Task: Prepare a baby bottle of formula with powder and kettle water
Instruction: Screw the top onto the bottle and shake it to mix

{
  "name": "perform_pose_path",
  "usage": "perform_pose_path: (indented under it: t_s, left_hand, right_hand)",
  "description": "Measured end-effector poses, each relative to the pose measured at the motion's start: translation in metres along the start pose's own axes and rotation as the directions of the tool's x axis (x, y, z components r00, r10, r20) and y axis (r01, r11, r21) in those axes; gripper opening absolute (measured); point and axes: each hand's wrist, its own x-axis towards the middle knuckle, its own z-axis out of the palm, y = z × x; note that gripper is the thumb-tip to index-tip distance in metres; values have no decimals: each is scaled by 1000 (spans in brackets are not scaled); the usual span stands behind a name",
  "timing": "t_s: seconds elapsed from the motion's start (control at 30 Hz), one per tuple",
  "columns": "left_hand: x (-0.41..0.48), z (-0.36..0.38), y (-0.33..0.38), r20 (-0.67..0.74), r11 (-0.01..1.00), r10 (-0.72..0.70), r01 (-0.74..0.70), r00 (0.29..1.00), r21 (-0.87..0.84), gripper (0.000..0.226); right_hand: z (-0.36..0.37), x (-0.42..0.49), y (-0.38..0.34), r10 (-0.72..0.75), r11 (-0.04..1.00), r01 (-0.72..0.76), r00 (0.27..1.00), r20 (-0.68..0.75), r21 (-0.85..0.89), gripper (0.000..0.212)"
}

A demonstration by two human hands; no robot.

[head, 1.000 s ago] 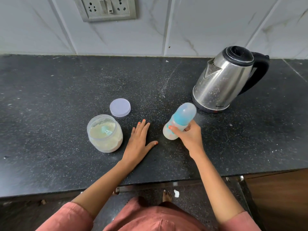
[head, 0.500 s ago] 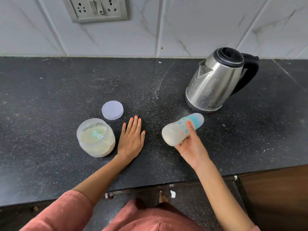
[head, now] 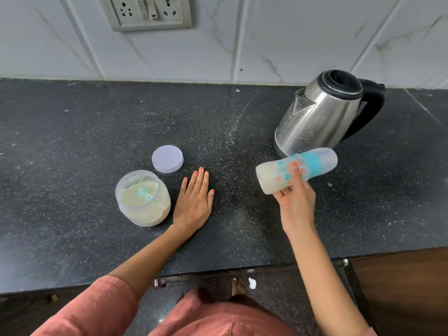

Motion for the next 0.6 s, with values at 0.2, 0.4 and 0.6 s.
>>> perform_pose_path:
  t_s: [0.2,0.4,0.6]
  left_hand:
    - [0,0,1,2,999,7,-7,1000,-44,76]
    - [-1,-1,1,0,998,-5,5,1000,-55,53]
    - [-1,-1,1,8,998,-4,5,1000,-56,64]
  right_hand:
    - [-8,-18,21,106,911,-53,989,107,-410,14]
    - [-2,-1,14,42,998,-42,999,-11,-38,14]
    - [-7,-15,16,118,855,10,970,214,-518,17]
